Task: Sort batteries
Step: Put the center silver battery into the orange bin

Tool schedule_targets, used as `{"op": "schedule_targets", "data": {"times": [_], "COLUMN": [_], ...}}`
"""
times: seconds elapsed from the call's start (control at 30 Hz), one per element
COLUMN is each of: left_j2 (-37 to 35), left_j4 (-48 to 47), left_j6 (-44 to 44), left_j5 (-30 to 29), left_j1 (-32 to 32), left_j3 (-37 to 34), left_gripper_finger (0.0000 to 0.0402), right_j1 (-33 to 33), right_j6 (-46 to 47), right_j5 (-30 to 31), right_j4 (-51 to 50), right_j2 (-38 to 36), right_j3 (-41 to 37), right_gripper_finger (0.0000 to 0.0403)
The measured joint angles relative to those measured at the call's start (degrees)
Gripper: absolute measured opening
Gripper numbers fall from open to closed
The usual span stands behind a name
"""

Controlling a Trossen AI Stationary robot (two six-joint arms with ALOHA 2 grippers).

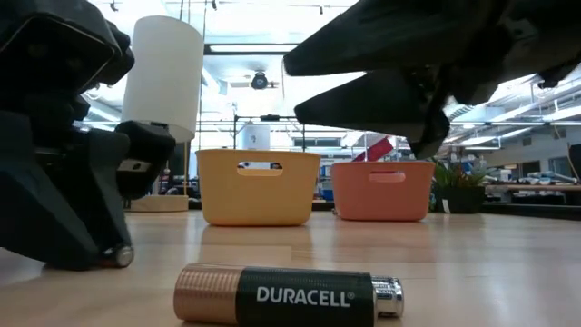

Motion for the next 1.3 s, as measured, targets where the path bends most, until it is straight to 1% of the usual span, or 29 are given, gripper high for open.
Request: {"op": "schedule_targets", "data": {"times": [0.07, 0.1, 0.23, 0.3, 0.37, 0.47, 0.57, 0.63, 0.73, 0.77, 0.8, 0.9, 0.97, 1.03, 1.13, 1.23, 1.3], "left_j2": [0.0, 0.1, 0.4, -0.3, -2.0, -5.3, -10.7, -15.2, -21.9, -23.5, -24.9, -25.7, -24.2, -21.8, -17.6, -12.7, -9.2], "left_j4": [0.5, 1.0, 4.4, 6.1, 7.0, 6.9, 5.8, 3.9, 0.4, 0.6, 0.8, 0.8, 0.3, 0.4, -0.4, -1.1, -0.9], "left_j6": [0.5, 1.0, 1.4, 1.3, -0.3, -2.1, 0.4, 3.3, 7.2, 7.8, 8.2, 7.8, 7.5, 8.1, 8.8, 8.8, 8.8], "left_j5": [-0.1, -0.7, -4.4, -6.1, -6.5, -6.2, -4.8, -4.4, -4.8, -3.8, -0.9, 13.1, 18.6, 21.5, 25.2, 29.7, 31.4], "left_j1": [0.0, 0.0, 0.3, 0.7, 1.9, 4.1, 6.6, 9.3, 15.6, 18.4, 21.6, 32.1, 37.9, 42.3, 47.3, 50.4, 51.3], "left_j3": [0.0, -0.1, -0.3, -0.4, -0.2, -0.2, -0.2, -0.2, -0.2, -0.2, -0.2, 1.7, 3.5, 6.2, 10.3, 13.9, 16.5], "left_gripper_finger": [0.0055, 0.0043, 0.0042, 0.0042, 0.0042, 0.0044, 0.0044, 0.0044, 0.0044, 0.0044, 0.0044, 0.0044, 0.0044, 0.0044, 0.0044, 0.0046, 0.0047], "right_j1": [0.7, 1.0, 1.6, 1.5, 1.3, 0.9, 0.8, 0.8, 1.1, 1.1, 1.1, -0.2, -1.3, -1.8, -2.4, -2.8, -2.7], "right_j6": [0.2, 0.2, 0.6, 0.6, 0.2, 0.5, 1.6, 1.7, 1.7, 1.7, 2.4, 7.9, 11.3, 15.3, 25.3, 39.0, 46.3], "right_j5": [0.0, 0.5, 7.3, 9.3, 10.7, 12.9, 16.7, 19.9, 24.4, 25.5, 26.3, 26.7, 26.3, 25.8, 25.1, 23.4, 21.8], "right_j4": [0.0, 0.0, -0.1, -0.4, -0.4, -0.5, -2.5, -6.3, -15.0, -18.3, -22.1, -34.0, -40.7, -47.5, -60.9, -75.5, -83.5], "right_j2": [0.0, 0.0, 0.0, 0.0, 0.0, -0.4, -2.7, -5.7, -10.9, -12.8, -14.4, -18.9, -21.1, -22.8, -24.7, -25.9, -25.9], "right_j3": [0.0, 0.0, 0.0, 0.0, 0.0, 0.0, -0.3, -0.9, -1.7, -2.0, -2.2, -2.3, -2.3, -2.3, -2.3, -2.3, -2.4], "right_gripper_finger": [0.0181, 0.018, 0.0178, 0.0178, 0.0177, 0.0176, 0.0173, 0.0171, 0.0167, 0.0166, 0.0166, 0.0165, 0.0165, 0.0165, 0.0165, 0.0165, 0.0165]}}
